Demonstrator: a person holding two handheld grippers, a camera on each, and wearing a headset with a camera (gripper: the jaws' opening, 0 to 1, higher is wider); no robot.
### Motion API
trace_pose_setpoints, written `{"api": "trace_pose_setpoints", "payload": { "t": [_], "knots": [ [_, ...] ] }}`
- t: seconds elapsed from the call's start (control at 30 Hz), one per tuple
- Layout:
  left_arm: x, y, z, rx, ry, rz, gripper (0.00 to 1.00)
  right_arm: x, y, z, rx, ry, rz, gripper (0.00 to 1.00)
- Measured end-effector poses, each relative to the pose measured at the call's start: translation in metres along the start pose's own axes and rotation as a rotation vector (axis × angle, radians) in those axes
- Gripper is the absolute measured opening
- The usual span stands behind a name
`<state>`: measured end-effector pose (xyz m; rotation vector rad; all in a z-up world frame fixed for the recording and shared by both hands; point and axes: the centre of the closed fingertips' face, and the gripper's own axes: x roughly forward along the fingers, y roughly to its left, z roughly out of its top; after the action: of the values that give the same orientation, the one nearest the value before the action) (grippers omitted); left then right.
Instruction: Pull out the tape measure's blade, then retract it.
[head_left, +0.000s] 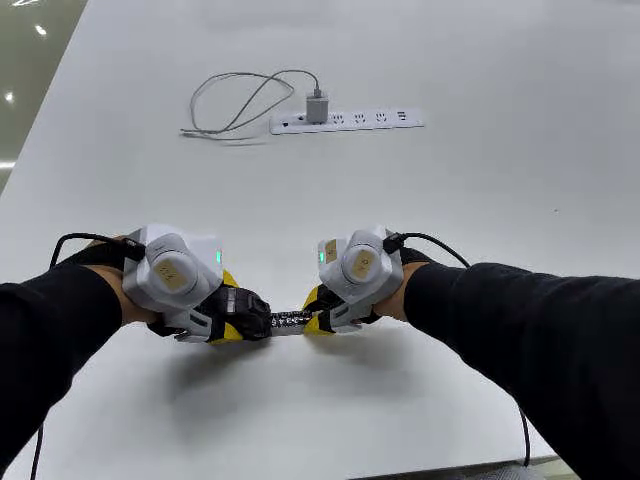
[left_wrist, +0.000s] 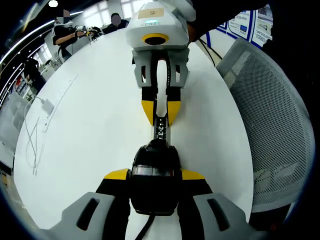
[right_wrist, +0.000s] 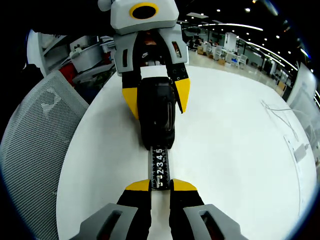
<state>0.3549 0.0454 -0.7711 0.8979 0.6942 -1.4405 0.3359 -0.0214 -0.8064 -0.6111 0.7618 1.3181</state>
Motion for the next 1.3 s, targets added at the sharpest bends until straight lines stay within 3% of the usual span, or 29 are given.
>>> {"api": "trace_pose_setpoints", "payload": {
  "t": [1.3],
  "knots": [
    [0.0,0.0,0.0,-0.003,0.001,0.004,0.31,-0.012,-0.003,-0.016,0.006,0.026,0.001,0.09]
  ]
}}
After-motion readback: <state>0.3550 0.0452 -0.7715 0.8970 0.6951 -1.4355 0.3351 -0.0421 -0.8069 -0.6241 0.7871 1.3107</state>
